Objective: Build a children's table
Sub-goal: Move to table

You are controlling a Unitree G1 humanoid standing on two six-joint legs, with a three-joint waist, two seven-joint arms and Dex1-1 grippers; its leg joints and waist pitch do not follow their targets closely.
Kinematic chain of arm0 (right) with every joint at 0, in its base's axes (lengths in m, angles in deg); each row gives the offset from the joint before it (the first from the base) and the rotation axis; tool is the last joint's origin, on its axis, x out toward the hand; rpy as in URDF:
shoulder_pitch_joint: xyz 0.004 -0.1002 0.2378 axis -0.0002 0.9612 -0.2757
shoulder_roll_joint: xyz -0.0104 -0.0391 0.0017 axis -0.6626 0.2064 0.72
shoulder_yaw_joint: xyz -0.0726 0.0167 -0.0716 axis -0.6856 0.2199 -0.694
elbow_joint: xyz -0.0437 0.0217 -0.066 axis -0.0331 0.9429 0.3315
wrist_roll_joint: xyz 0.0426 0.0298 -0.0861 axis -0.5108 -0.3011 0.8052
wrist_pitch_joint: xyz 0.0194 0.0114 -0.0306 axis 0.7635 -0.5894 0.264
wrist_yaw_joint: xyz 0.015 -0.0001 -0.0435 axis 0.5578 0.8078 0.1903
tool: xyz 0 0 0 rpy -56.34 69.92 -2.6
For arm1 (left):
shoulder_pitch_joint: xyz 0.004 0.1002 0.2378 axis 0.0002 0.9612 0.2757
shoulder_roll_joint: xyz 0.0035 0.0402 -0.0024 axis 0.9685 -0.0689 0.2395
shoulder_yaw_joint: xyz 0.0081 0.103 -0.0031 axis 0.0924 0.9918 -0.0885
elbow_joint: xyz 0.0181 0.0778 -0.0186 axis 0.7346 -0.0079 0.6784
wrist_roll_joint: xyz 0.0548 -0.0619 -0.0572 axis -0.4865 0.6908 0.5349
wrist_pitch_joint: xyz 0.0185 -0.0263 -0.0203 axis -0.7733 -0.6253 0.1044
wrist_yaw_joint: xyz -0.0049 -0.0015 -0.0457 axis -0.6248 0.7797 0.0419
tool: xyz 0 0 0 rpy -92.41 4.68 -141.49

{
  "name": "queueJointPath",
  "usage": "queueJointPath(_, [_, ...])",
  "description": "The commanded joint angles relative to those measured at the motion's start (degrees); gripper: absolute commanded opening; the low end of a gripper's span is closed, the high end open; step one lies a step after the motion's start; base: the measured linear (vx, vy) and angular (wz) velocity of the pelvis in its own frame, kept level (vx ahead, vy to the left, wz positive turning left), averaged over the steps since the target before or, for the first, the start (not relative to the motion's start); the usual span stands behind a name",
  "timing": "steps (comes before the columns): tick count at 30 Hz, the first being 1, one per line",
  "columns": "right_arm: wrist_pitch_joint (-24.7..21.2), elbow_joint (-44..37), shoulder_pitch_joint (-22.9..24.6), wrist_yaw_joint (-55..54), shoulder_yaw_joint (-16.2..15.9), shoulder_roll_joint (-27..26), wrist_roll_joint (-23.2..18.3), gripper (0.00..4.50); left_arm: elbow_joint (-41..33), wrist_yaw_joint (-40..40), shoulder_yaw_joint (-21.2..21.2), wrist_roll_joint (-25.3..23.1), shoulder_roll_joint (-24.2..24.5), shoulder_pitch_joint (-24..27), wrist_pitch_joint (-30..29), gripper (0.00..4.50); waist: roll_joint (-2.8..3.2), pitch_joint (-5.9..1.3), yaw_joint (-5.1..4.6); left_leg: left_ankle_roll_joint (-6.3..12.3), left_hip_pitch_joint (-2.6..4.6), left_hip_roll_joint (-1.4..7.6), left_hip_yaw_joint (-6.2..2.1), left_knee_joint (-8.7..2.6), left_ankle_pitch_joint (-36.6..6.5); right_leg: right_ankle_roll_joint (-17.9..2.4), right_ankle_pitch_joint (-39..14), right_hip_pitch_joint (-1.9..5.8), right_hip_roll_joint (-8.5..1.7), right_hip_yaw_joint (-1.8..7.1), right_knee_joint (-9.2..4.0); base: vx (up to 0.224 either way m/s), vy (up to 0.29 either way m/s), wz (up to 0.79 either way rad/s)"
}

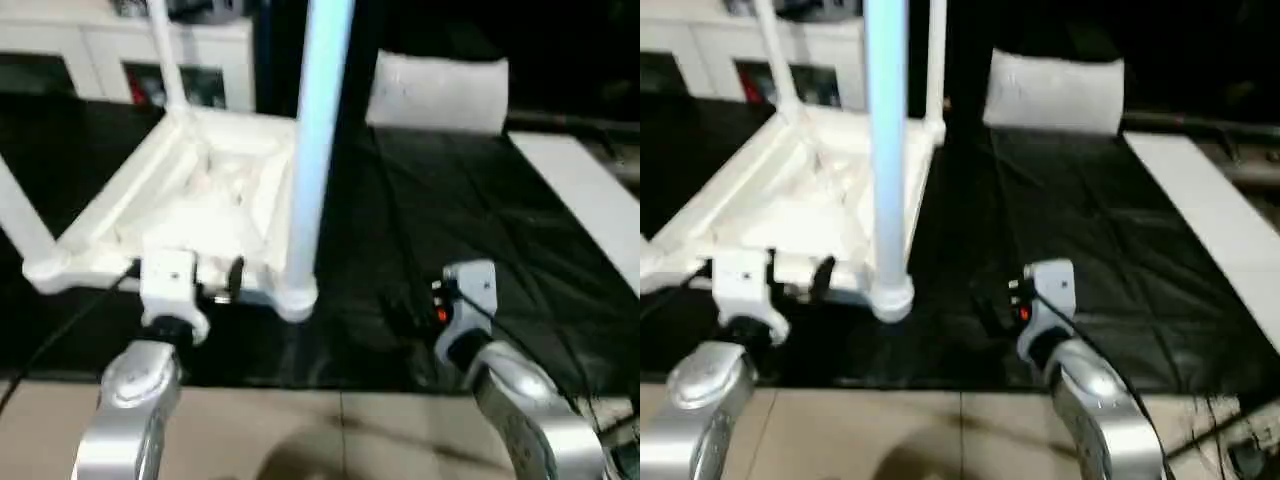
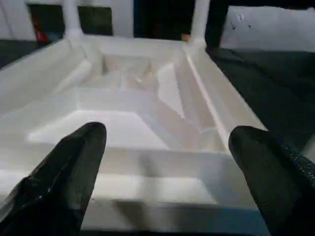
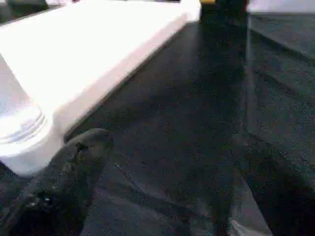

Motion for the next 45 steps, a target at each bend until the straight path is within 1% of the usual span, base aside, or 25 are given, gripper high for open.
queueJointPath(1, [0.2, 0.0, 0.3, 0.3, -0.2, -0.3, 0.1, 4.5, 0.3, 0.1, 0.0, 0.0, 0.6, -0.8, 0.3, 4.44, -0.72, -1.69, 0.63, -0.7, 0.07, 1.68, -1.34, -3.82, -2.9, 8.9, -1.8, 3.03, -6.76, 5.55, -9.42, -0.048, -0.124, 0.05])
queueJointPath(4, [0.5, 0.3, 0.5, 0.2, -0.5, -0.6, 0.1, 4.5, 0.3, 1.2, -0.5, 0.7, 1.0, -1.1, 0.5, 4.44, 0.79, -0.96, 0.45, -2.86, 1.03, 1.96, -0.8, -6.72, -5.4, 3.6, -8.6, 2.73, -4.97, 3.69, -11.06, -0.019, -0.027, -0.01])
queueJointPath(6, [0.6, 0.5, 0.6, 0.1, -0.7, -0.8, 0.1, 4.5, 0.2, 1.7, -0.6, 1.1, 1.1, -1.1, 0.4, 4.44, 0.64, -0.84, 0.78, -1.8, 0.77, 1.92, -0.47, -6.77, -7.1, 1.2, -15.5, 3.29, -6.21, 4.81, -12.07, 0.0, 0.0, 0.0])
queueJointPath(8, [0.7, 0.5, 0.6, 0.0, -0.8, -0.9, 0.0, 4.5, 0.3, 1.7, -0.6, 0.8, 1.2, -1.2, 0.1, 4.44, 0.64, -0.97, 1.94, 3.32, -0.06, 1.99, -0.94, -4.64, -4.0, -2.1, -22.3, 4.38, -10.49, 7.74, -14.07, 0.0, 0.0, 0.0])
queueJointPath(9, [0.8, 0.6, 0.6, -0.1, -0.9, -1.0, 0.0, 4.5, 0.3, 1.6, -0.6, 0.7, 1.3, -1.3, -0.2, 4.44, 0.67, -0.98, 2.59, 5.71, -1.37, 2.16, -2.01, -2.43, -2.5, -3.6, -23.2, 5.03, -13.25, 9.65, -14.81, -0.011, 0.091, -0.02])
queueJointPath(11, [1.0, 0.6, 0.7, -0.2, -0.9, -1.1, 0.1, 4.5, 0.5, 1.4, -0.8, 0.8, 1.4, -1.4, -0.3, 4.44, 1.12, -0.98, 2.88, 6.77, -3.17, 2.85, -4.16, 0.28, -2.1, -7.5, -21.0, 5.16, -15.85, 10.81, -15.4, -0.002, 0.154, -0.07])
queueJointPath(12, [1.1, 0.6, 0.8, -0.2, -0.9, -1.1, 0.2, 4.5, 0.6, 1.4, -0.8, 0.8, 1.4, -1.4, 0.0, 4.44, 2.06, -1.17, 3.01, 6.11, -2.62, 3.55, -4.56, -1.12, -1.3, -9.6, -18.9, 4.71, -14.45, 9.31, -14.84, 0.0, 0.21, -0.08])
queueJointPath(13, [1.1, 0.7, 0.9, -0.2, -0.9, -1.2, 0.3, 4.5, 0.7, 1.3, -0.8, 0.8, 1.4, -1.5, -0.1, 4.44, 3.77, -1.78, 0.55, 8.09, 2.11, 3.56, -3.87, -7.64, -0.3, -11.6, -5.9, 1.51, -2.95, 1.87, -9.19, -0.014, 0.228, 0.04])
queueJointPath(14, [1.1, 0.7, 0.8, -0.3, -0.9, -1.2, 0.3, 4.5, 0.8, 1.3, -0.9, 0.8, 1.5, -1.7, -0.1, 4.44, 4.44, -1.63, -0.66, 8.74, 3.57, 3.86, -4.25, -8.26, -3.0, -10.6, -3.3, -0.04, -0.89, 0.15, -6.94, -0.014, 0.228, 0.04])
queueJointPath(15, [1.2, 0.8, 0.7, -0.3, -1.0, -1.3, 0.4, 4.5, 1.1, 1.4, -1.2, 0.8, 1.5, -2.0, -0.3, 4.44, 4.63, -2.25, -1.29, 9.54, 4.47, 4.59, -5.42, -8.57, -0.5, -7.5, 2.0, -0.47, -0.79, -0.88, -4.83, -0.001, 0.23, 0.13])
queueJointPath(16, [1.2, 0.9, 0.7, -0.3, -1.0, -1.3, 0.5, 4.5, 1.2, 1.6, -1.2, 0.8, 1.6, -2.1, -0.1, 4.44, 4.73, -1.85, -1.37, 8.21, 3.27, 4.67, -5.3, -9.2, 0.4, -5.9, 3.4, -0.2, -0.77, -1.01, -4.51, 0.0, 0.217, 0.07])
queueJointPath(18, [1.4, 1.0, 0.6, -0.4, -1.1, -1.3, 0.5, 4.5, 2.1, 2.4, -1.2, 1.0, 2.0, -2.9, 0.5, 4.44, 3.98, -1.57, -1.7, 1.84, 2.41, 4.08, -4.77, -9.68, -2.9, -3.4, 6.2, 0.76, -2.53, -0.29, -6.77, -0.014, 0.189, 0.08])
queueJointPath(19, [1.6, 1.2, 0.5, -0.5, -1.0, -1.3, 0.6, 4.5, 4.7, 3.6, -1.1, 0.8, 3.0, -4.9, 1.7, 4.44, 3.52, -1.35, -2.37, -4.89, 1.44, 1.92, -3.94, -9.52, -13.5, -3.5, 5.2, 1.9, -4.49, 0.78, -9.34, -0.041, 0.1, 0.06])
queueJointPath(21, [1.7, 1.4, 0.3, -0.6, -1.0, -1.4, 0.7, 4.5, 6.3, 4.3, -1.0, 0.7, 3.6, -6.2, 2.4, 4.44, 3.14, -1.15, -2.81, -8.63, 1.42, 1.64, -3.94, -9.61, -23.5, -3.0, -2.4, 1.82, -5.78, 1.52, -10.74, -0.051, 0.074, 0.01])
queueJointPath(25, [1.9, 1.4, 0.3, -0.8, -0.4, -1.3, 0.6, 4.5, 8.8, 7.4, -0.9, 2.5, 4.4, -9.6, 1.8, 4.44, 2.4, -0.79, -3.72, -7.61, 1.04, 1.64, -4.18, -9.17, -30.9, -2.8, -17.8, 1.4, -7.63, 2.13, -12.89, -0.064, -0.001, -0.06])
queueJointPath(29, [1.8, 0.9, 0.6, -0.8, 0.3, -1.3, -0.1, 4.5, 5.2, 9.1, -0.2, 5.6, 2.6, -7.4, 0.7, 4.44, 2.04, -0.84, -3.98, -5.0, 0.08, 1.98, -3.82, -9.31, -25.7, -4.3, -14.5, 1.82, -7.8, 2.27, -12.84, -0.018, -0.008, -0.03])
queueJointPath(31, [1.7, 0.4, 1.3, -0.7, 0.2, -1.2, -0.3, 4.5, 2.4, 7.7, 0.9, 6.0, 0.7, -3.7, 0.8, 4.44, 1.58, -0.57, -4.06, -3.35, 0.42, 2.26, -3.3, -9.16, -25.7, -5.2, -17.0, 1.79, -8.05, 2.5, -13.21, 0.0, 0.0, 0.0])
queueJointPath(34, [1.6, 0.0, 1.8, -0.3, -0.2, -1.1, -0.3, 4.5, 0.3, 5.5, 1.6, 4.4, -0.3, -0.6, 1.1, 4.44, 1.53, -0.36, -4.51, -2.55, 1.72, 1.98, -3.39, -8.48, -32.6, -2.4, -34.8, 1.74, -8.07, 1.87, -14.92, 0.0, 0.0, 0.0])
queueJointPath(36, [1.4, -0.1, 1.9, 0.2, -0.7, -0.8, -0.4, 4.5, -2.0, 4.5, 1.6, 3.0, 0.1, 2.0, 1.6, 4.44, 1.12, -0.35, -4.78, -1.36, 1.71, 1.88, -3.08, -8.53, -32.9, -2.2, -36.6, 2.63, -7.5, 1.16, -15.55, 0.0, 0.0, 0.0])
queueJointPath(40, [0.7, -0.3, 1.6, 0.8, -1.4, -0.3, -0.1, 4.5, -4.8, 4.5, -0.7, 5.1, -0.2, 4.5, -0.2, 4.44, 2.17, 0.15, -5.38, -1.79, 3.07, 2.7, -3.23, -10.06, -36.6, -4.7, -25.5, 3.88, -5.9, -0.58, -15.24, 0.065, -0.01, -0.03])
queueJointPath(41, [0.7, -0.3, 1.6, 0.8, -1.4, -0.3, -0.1, 4.5, -4.8, 4.5, -0.7, 5.1, -0.2, 4.5, -0.2, 4.44, 1.57, 0.02, -4.4, 3.12, -2.47, 0.34, -3.49, -10.27, -29.3, -2.5, -28.1, 8.94, -7.49, -1.74, -15.88, 0.086, -0.002, -0.03])
queueJointPath(42, [0.6, -0.3, 1.6, 0.8, -1.4, -0.4, -0.1, 4.5, -5.3, 4.6, -0.6, 4.9, -0.1, 5.1, -0.3, 4.44, 1.15, -0.04, -3.66, 6.6, -2.04, -0.53, -2.77, -7.51, -20.9, -2.1, -34.5, 9.72, -11.13, -1.89, -18.63, 0.098, 0.002, 0.34])
queueJointPath(43, [0.9, -0.2, 1.5, 0.7, -1.5, -0.4, 0.2, 4.5, -5.7, 4.6, -0.3, 4.9, 0.0, 5.5, -0.3, 4.44, 0.99, -0.36, -3.66, 8.03, -2.55, -0.28, -2.73, -6.45, -16.6, -2.6, -35.2, 10.74, -11.88, -2.25, -19.3, 0.139, 0.01, 0.55])
queueJointPath(44, [1.6, 0.1, 1.4, 0.0, -0.4, -1.3, -0.2, 4.5, -5.7, 4.7, 0.1, 4.8, 0.0, 5.6, 0.0, 4.44, 2.21, -1.11, -4.66, 4.94, 3.68, 2.56, -2.57, -8.66, -16.6, -5.8, -26.0, 7.17, -6.74, -2.38, -17.01, 0.218, 0.012, 0.59])
queueJointPath(45, [2.1, 0.3, 1.2, -1.0, 0.4, -1.7, 0.0, 4.5, -5.5, 4.7, 0.5, 4.7, 0.1, 5.4, 0.4, 4.44, 3.35, -0.91, -5.84, 4.99, 7.75, 4.77, -5.47, -11.02, -21.3, -6.7, -14.3, 4.06, -2.43, -3.59, -11.94, 0.164, 0.007, 0.28])
